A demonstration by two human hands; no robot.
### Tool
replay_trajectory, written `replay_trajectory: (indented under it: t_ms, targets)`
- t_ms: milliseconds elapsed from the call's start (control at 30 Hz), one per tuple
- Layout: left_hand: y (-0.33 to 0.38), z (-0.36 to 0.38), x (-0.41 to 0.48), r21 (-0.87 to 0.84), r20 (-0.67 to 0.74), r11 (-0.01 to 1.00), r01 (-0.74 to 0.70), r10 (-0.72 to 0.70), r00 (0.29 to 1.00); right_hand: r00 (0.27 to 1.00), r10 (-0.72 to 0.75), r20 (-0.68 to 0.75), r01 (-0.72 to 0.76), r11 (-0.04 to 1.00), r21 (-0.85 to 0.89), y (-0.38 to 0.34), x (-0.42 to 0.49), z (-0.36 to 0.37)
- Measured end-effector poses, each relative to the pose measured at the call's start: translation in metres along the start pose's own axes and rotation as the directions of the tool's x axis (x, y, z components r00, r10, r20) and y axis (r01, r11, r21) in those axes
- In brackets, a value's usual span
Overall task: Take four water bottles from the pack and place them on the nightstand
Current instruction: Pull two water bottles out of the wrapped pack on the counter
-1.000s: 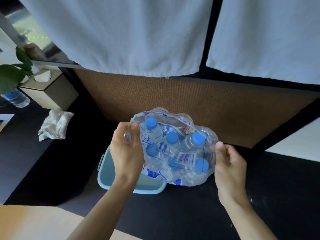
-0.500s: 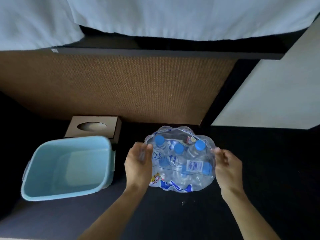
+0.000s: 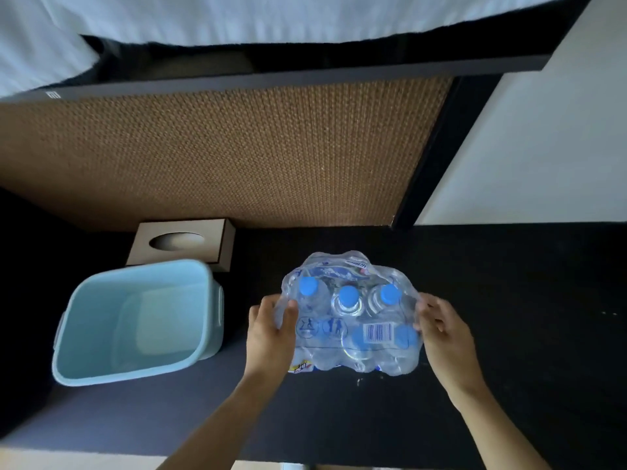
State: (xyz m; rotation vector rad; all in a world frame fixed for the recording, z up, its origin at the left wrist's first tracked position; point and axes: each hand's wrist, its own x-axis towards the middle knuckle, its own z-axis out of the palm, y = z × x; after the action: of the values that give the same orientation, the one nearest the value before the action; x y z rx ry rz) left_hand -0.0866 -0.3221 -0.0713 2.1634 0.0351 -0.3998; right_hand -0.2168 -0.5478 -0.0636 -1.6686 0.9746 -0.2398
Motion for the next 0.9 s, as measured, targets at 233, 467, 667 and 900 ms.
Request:
replay_trajectory:
  t_ms: [233, 467, 667, 900]
  targets:
    - [-0.009, -0.009, 0.0, -0.004, 0.078, 0.998, 0.055, -0.055, 0.995, 0.998, 0.059, -0.01, -0.06, 0.998, -0.022, -0.013, -0.003, 0.005]
    - [0.035, -0.021, -0.004, 0.272, -0.167, 0.815, -0.512, 0.564, 0.809, 0.864, -0.488, -0.125, 0.448, 0.858, -0.253, -0.058, -0.018, 0.019]
    - [0.07, -0.005, 0.026, 0.729, 0.32, 0.472, -0.496, 0.405, 0.857, 0.862, -0.278, 0.425, 0.494, 0.269, -0.827, -0.098, -0.001, 0.072]
    - [0.052, 0.012, 0.031, 0.747, 0.232, 0.578, -0.329, 0.237, 0.943, 0.936, -0.217, 0.278, 0.326, 0.233, -0.916, -0.074, 0.004, 0.092]
